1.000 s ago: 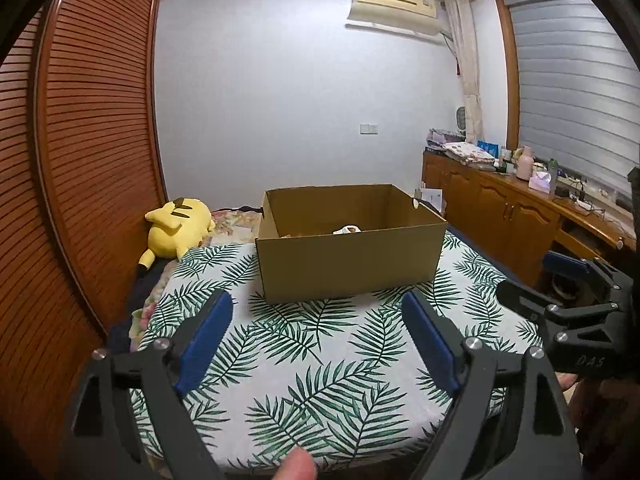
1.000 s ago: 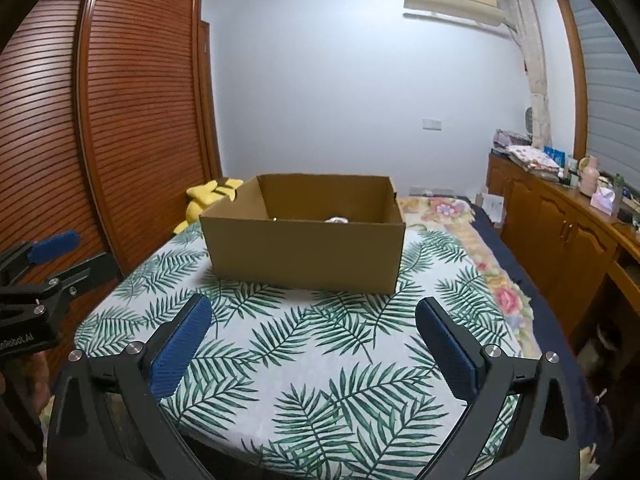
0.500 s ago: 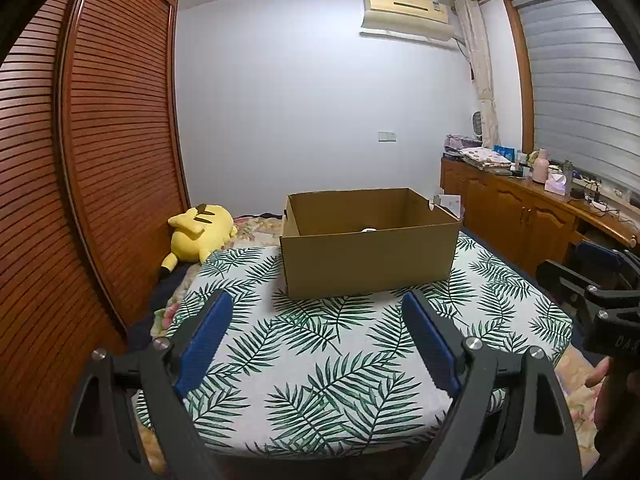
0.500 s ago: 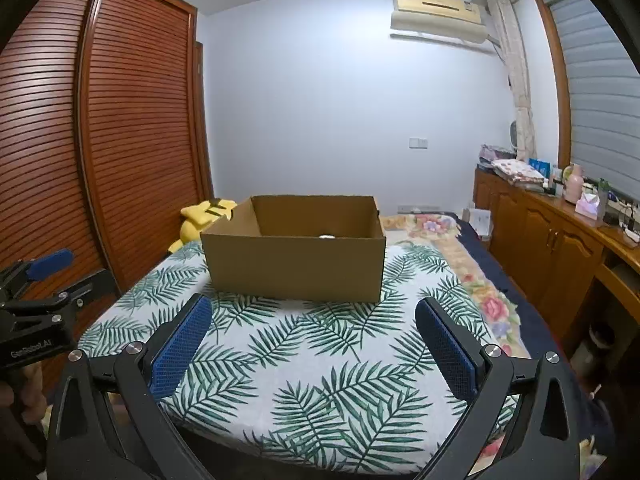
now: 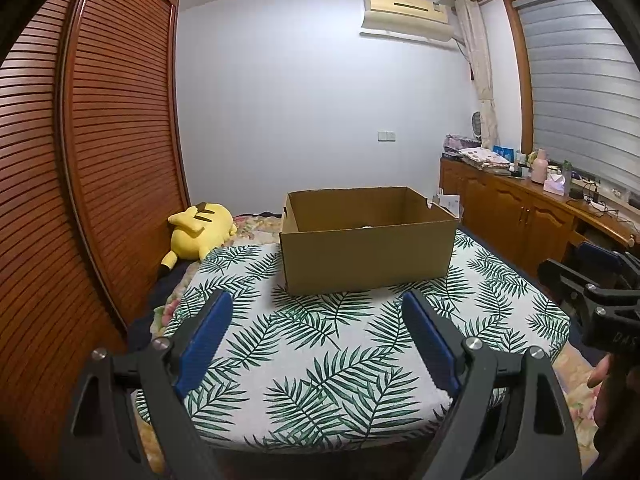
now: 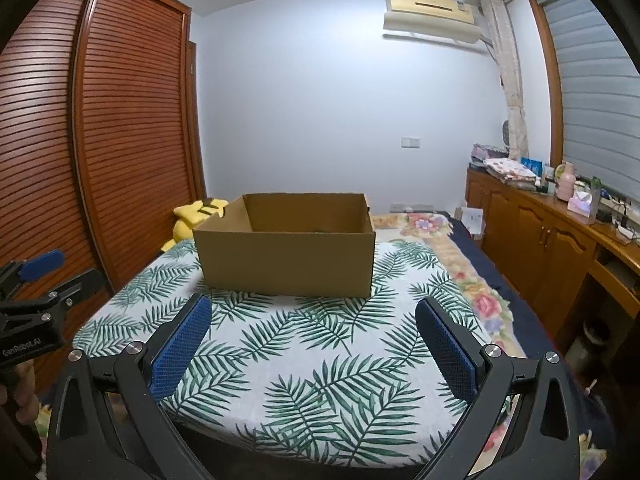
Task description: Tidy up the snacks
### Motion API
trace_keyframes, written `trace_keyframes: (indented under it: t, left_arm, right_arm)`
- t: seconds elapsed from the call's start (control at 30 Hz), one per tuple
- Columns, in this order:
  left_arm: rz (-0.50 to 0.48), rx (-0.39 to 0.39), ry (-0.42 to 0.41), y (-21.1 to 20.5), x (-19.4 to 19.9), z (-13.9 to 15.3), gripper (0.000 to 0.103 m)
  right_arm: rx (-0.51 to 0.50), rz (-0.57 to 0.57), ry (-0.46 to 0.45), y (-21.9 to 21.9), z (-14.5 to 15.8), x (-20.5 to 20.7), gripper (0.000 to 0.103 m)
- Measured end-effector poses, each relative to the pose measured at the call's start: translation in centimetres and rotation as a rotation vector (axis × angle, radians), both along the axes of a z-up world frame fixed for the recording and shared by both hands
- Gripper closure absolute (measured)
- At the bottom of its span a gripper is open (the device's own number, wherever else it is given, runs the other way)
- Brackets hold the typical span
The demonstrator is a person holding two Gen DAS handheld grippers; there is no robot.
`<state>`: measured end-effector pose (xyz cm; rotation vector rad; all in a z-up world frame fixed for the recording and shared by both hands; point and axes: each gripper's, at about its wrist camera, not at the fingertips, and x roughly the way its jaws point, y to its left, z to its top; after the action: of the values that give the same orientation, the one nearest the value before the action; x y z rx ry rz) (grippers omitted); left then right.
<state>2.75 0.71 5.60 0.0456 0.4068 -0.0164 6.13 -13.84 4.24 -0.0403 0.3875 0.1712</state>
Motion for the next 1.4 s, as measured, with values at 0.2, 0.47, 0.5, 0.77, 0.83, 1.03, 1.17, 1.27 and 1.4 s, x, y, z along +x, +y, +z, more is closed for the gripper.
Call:
trace_keyframes:
  t: [0.2,0.47,0.5,0.77,0.83,1.03,1.17,1.27,1.4]
  left_arm:
    - [0.000,0.005,-0.003,-0.10,-0.22,-0.13,0.015]
    - [-0.005,0.001,-0.004,-0.20,-0.43,-0.12,0.015]
    - [-0.005,0.000,-0.004,-0.21,-0.43,-0.14,0.015]
    - [-0.005,-0.003,-0.001,-0.22,-0.41,-0.16,0.015]
    - [-0.004,-0.003,-0.001,-0.23,-0.40,-0.13,0.015]
    - [-0.005,-0.008,-0.003,-0.13,-0.49,-0.14,0.015]
    - [-0.005,-0.012,-0.005,-0.03,-0.57,-0.17,0.015]
    - [-0.006,-0.011,-0.005,-0.05,-0.56,-0.17,0.015]
    - [-0.007,-0.011,-0.007,-0.07,-0.56,-0.17,0.015]
  right_arm:
    - [0.000,0.001,0.002,0.03,-0.10,-0.02,0.000]
    - [0.002,-0.006,0.005,-0.05,-0.27,0.01,0.000]
    - [0.001,-0.008,0.004,-0.05,-0.28,0.01,0.000]
    - [0.001,-0.014,0.005,-0.13,-0.46,0.16,0.000]
    - [0.001,-0.012,0.004,-0.16,-0.51,0.16,0.000]
    - [0.002,-0.012,0.003,-0.14,-0.49,0.06,0.000]
    - [0.001,-0.011,0.001,-0.15,-0.43,-0.01,0.000]
    - [0.002,-0.010,0.002,-0.15,-0.43,-0.01,0.000]
    - [0.002,-0.009,0.001,-0.16,-0.42,-0.03,0.000]
